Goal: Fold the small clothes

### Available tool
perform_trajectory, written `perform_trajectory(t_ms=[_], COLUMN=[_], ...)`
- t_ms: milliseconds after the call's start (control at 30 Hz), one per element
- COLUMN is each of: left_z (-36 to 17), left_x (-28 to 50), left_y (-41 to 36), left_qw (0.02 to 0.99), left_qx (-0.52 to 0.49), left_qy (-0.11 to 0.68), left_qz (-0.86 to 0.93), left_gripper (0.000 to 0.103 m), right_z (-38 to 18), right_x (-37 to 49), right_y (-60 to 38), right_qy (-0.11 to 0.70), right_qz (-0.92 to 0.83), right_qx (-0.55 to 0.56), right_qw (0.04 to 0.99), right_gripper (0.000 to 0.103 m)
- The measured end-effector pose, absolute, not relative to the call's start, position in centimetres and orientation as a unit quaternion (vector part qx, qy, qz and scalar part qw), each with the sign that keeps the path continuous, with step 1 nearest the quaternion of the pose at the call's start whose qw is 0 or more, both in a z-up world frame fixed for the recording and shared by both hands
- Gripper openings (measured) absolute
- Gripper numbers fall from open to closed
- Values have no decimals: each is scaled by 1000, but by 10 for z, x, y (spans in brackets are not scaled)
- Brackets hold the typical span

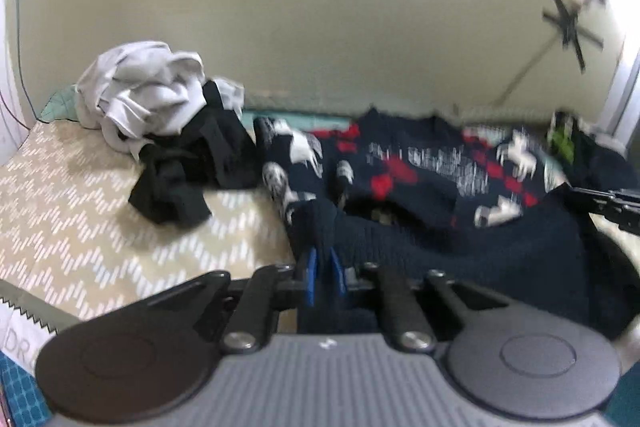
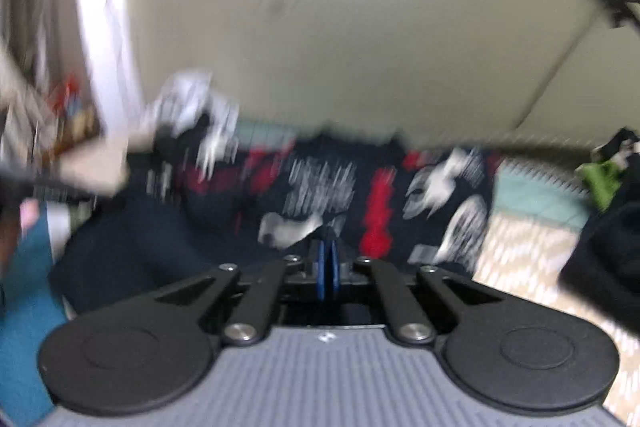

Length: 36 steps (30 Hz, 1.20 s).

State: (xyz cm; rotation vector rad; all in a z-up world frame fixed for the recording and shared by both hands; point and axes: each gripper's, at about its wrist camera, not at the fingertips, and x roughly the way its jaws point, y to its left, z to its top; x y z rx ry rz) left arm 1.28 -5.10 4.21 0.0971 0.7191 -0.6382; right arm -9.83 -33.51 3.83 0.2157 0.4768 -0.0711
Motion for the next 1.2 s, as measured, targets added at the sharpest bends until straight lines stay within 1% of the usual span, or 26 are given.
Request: perform_trajectory(t_ms=[67, 100, 133, 167, 200, 233, 267, 300, 333, 367, 400, 433, 500, 600, 667, 733, 767, 800, 833, 967, 1000, 1033, 1067, 1100, 1200], left_z=[39, 32, 25, 19, 20, 24, 28, 33, 37, 38, 39, 38, 33, 29, 27, 22, 20, 21, 23, 37, 40, 42, 43, 42, 38], left_x=[25, 32, 39, 43, 42, 38, 33, 27, 20, 15, 9, 4, -8, -23, -33, -36, -37, -38, -36, -27, -27, -27, -27, -26, -27], left_y=[-58, -64, -70, -73, -70, -65, -57, -46, -34, -25, -15, -8, 2, 1, -4, -8, -9, -8, -6, 14, 17, 19, 20, 20, 20], left_qw=[885, 882, 878, 874, 875, 875, 877, 881, 881, 879, 874, 869, 856, 841, 836, 830, 834, 836, 837, 839, 841, 843, 844, 843, 841], left_qx=[45, 50, 58, 64, 63, 61, 56, 48, 40, 33, 26, 20, 11, 6, 6, 9, 17, 19, 17, -22, -26, -27, -26, -25, -22], left_qy=[356, 364, 375, 390, 389, 387, 381, 374, 372, 376, 384, 394, 417, 435, 439, 447, 446, 443, 444, 438, 434, 431, 431, 433, 439], left_qz=[-298, -295, -291, -282, -280, -283, -287, -287, -288, -292, -296, -299, -306, -321, -330, -333, -324, -322, -321, -322, -321, -320, -319, -317, -313], left_gripper=[9, 10, 15, 16, 23, 39, 46, 55, 57, 57, 60, 64, 66, 65, 59, 29, 27, 20, 16, 12, 12, 12, 12, 12, 12], right_z=[38, 32, 21, 9, 4, 8, 14, 22, 26, 31, 32, 31, 24, 3, -10, -18, -19, -19, -18, -13, -11, -10, -7, -3, 17], right_x=[-91, -83, -74, -67, -64, -72, -86, -102, -117, -136, -150, -169, -197, -222, -232, -238, -242, -242, -242, -235, -234, -230, -230, -232, -247], right_y=[-346, -347, -345, -345, -347, -351, -358, -367, -375, -381, -385, -389, -393, -392, -386, -378, -373, -371, -370, -364, -361, -358, -353, -350, -349], right_qy=[220, 232, 254, 285, 305, 296, 275, 254, 238, 226, 219, 215, 225, 243, 242, 237, 228, 226, 227, 239, 242, 249, 258, 257, 231], right_qz=[-59, -70, -80, -81, -69, -61, -54, -47, -48, -60, -72, -79, -85, -83, -72, -66, -68, -69, -67, -55, -53, -56, -73, -84, -104], right_qx=[132, 131, 123, 118, 127, 142, 163, 185, 205, 221, 231, 243, 273, 323, 354, 371, 371, 370, 371, 359, 348, 331, 304, 287, 258], right_qw=[965, 961, 956, 948, 941, 942, 946, 948, 948, 947, 945, 943, 932, 911, 901, 895, 898, 898, 898, 900, 904, 908, 914, 919, 932], right_gripper=[0, 0, 0, 0, 0, 1, 4, 16, 36, 45, 50, 50, 50, 50, 50, 50, 50, 50, 50, 50, 39, 20, 11, 6, 5])
